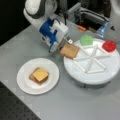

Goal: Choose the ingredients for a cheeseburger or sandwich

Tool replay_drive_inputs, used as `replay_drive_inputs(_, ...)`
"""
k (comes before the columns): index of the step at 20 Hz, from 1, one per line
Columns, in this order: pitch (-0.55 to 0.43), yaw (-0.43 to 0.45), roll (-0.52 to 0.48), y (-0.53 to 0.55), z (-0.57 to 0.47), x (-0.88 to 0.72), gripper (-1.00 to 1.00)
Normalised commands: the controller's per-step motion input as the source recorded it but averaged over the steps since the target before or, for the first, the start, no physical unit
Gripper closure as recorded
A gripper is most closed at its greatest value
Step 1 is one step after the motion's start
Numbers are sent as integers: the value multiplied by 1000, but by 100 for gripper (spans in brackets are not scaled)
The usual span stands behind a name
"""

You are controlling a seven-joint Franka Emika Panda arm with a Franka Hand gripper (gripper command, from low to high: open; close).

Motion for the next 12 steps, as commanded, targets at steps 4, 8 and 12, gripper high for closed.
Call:
replay_drive_inputs(4,-88,88,251,-194,-149,260,100)
replay_drive_inputs(8,-94,97,243,-185,-121,274,100)
replay_drive_inputs(12,-77,102,232,-157,-113,284,100)
